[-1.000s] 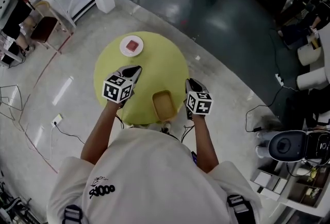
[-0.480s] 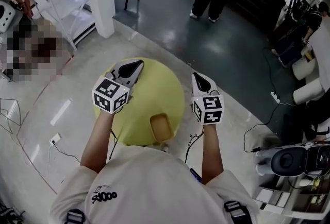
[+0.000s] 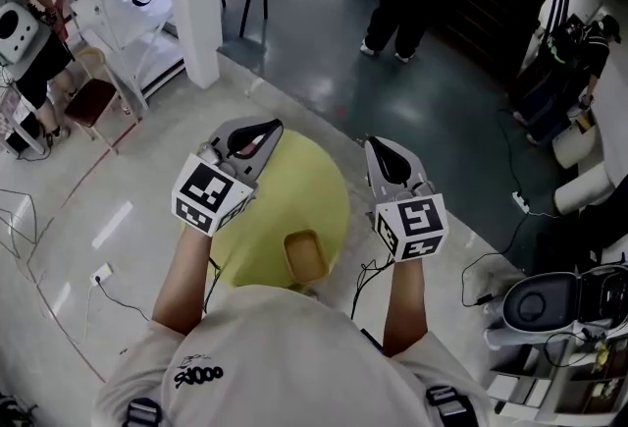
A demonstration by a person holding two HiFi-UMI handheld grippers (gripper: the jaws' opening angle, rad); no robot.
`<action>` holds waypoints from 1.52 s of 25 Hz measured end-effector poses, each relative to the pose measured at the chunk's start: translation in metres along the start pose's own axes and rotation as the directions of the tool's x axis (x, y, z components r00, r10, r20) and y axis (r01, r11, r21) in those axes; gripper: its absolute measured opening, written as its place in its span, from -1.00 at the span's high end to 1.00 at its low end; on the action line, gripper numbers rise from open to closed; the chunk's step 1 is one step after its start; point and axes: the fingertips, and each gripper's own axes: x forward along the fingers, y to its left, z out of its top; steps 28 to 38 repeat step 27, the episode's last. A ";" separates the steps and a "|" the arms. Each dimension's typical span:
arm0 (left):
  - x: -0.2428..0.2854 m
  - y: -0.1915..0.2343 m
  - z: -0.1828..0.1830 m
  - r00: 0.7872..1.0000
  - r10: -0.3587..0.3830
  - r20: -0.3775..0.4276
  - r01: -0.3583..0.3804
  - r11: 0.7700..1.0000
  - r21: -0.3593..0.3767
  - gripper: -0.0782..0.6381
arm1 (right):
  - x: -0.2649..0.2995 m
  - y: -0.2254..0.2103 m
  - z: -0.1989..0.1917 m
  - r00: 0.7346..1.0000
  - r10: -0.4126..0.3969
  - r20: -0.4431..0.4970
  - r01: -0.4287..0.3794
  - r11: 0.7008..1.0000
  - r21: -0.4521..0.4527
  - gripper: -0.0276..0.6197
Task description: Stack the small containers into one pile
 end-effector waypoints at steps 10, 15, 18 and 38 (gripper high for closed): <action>-0.011 0.002 -0.002 1.000 0.012 0.003 -0.012 1.000 -0.006 0.76 | -0.003 0.009 0.008 1.000 0.001 0.005 -0.001 1.000 -0.001 0.88; -0.013 0.000 -0.007 1.000 0.013 -0.008 -0.013 1.000 -0.016 0.76 | -0.004 0.013 0.007 1.000 0.010 -0.005 -0.010 1.000 -0.007 0.88; -0.013 -0.001 -0.007 1.000 0.009 -0.007 -0.009 1.000 -0.020 0.76 | -0.004 0.014 0.005 1.000 0.016 -0.011 -0.016 1.000 -0.009 0.88; -0.018 0.003 -0.020 1.000 0.009 -0.029 -0.010 0.999 -0.033 0.76 | 0.002 0.024 -0.001 0.999 0.025 -0.025 -0.025 1.000 -0.003 0.88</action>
